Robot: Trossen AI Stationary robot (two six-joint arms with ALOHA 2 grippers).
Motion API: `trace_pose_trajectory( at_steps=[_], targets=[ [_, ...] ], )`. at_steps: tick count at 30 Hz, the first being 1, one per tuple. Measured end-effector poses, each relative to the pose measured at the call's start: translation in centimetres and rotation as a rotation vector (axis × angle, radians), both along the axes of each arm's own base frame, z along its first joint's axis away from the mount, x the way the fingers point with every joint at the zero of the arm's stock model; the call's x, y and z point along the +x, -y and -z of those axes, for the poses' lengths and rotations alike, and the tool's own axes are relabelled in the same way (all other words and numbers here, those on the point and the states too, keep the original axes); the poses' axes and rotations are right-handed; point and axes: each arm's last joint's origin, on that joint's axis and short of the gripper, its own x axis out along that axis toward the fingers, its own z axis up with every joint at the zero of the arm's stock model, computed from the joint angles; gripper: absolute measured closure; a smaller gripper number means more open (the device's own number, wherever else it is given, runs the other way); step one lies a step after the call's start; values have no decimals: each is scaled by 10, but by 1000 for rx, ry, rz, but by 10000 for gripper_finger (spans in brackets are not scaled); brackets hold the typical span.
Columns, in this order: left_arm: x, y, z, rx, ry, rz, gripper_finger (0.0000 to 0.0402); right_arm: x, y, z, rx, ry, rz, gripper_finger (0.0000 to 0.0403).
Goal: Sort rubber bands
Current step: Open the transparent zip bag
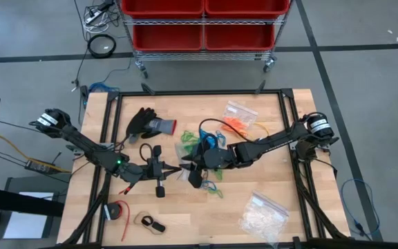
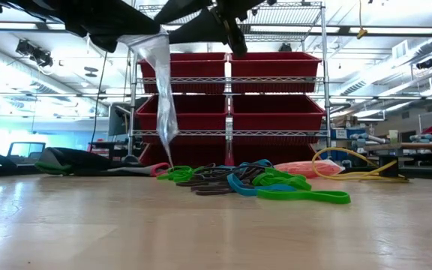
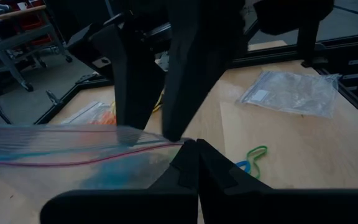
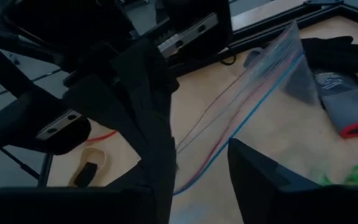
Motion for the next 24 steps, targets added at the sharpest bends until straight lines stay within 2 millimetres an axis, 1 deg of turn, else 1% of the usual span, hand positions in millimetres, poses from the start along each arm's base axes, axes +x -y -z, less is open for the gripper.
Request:
trace_pose_trajectory(
  at_steps=[11,13,15,18,21,24],
  targets=[
    [0,0,0,0,0,0,402,0,3,2,-22,-25,-1,384],
    [0,0,0,0,0,0,402,0,3,2,-24,-26,-2,398],
    [0,0,0,0,0,0,402,0,3,2,-28,-24,10,396],
    [0,0,0,0,0,0,402,0,3,2,-31,-24,15,381],
    [0,0,0,0,0,0,401,0,3,2,-21,-22,20,358],
    [0,0,0,0,0,0,402,0,4,2,9,-19,31,327]
  ],
)
